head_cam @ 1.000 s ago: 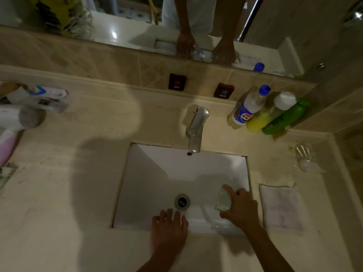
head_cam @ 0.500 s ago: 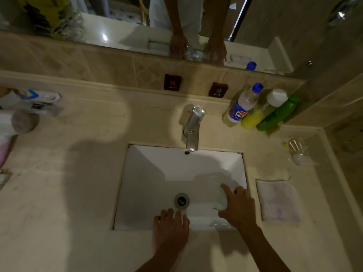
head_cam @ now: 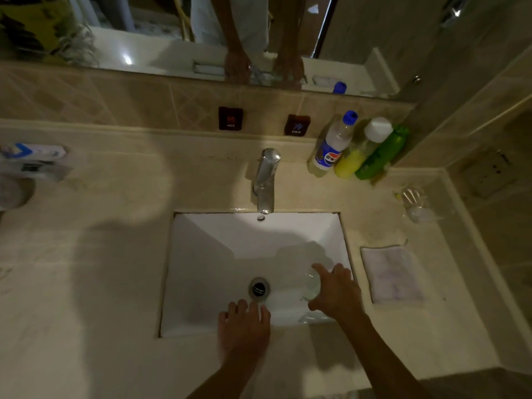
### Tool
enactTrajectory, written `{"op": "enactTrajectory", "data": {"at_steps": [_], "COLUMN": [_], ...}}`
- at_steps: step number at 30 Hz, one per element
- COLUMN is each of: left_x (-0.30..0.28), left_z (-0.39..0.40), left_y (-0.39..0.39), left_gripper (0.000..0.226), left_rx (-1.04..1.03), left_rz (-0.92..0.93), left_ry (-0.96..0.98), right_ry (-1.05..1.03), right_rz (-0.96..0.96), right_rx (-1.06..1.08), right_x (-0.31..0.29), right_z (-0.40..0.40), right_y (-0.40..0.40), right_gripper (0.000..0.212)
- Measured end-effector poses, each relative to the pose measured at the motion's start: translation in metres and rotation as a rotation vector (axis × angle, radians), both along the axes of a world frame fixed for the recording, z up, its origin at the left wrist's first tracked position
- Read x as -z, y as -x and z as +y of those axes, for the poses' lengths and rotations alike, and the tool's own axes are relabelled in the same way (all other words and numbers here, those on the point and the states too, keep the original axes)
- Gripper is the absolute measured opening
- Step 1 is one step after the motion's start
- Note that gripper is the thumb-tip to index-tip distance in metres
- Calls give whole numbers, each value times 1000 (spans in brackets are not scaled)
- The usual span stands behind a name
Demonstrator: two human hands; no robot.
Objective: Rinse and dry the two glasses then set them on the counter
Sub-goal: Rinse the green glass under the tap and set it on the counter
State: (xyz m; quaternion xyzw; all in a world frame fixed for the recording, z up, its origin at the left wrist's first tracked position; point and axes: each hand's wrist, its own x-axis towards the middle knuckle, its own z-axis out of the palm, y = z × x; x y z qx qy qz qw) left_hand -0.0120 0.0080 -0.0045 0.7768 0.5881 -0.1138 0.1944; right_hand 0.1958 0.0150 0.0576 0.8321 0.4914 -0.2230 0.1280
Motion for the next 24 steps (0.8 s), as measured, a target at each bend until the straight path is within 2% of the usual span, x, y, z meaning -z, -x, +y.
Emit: {"op": "enactTrajectory", "data": {"at_steps": [3,7,10,12,16,19,24], "left_x": [1,0,9,9,12,11,14], "left_z": [-3,0,-2,-2,-9,-16,-17], "left_y": [2,0,3,3,-23,-47,-59], "left_gripper": [42,41,30,32,38,42,43], "left_rx": [-12,-15,-42,-117,-183,-184,-160], "left_rz": [-20,-49,-75,-85,-112,-98,11], "left_ry": [13,-26,-130,-116,-139,-125,-116], "right_ry": [-61,-210,-299,-370,-515,-630,-765], "right_rz": [33,397,636,723,748,728,760], "right_rx": [71,396,599,666,688,655,634], "right_x": [-4,-3,-5,-7,-9,-12,-20], "right_z": [-9,-17,-19,-25,-34,-34,-9], "right_y": [-5,-27,-46,-58,-87,-109,-162], "right_gripper": [97,101,91,85,87,71,83]}}
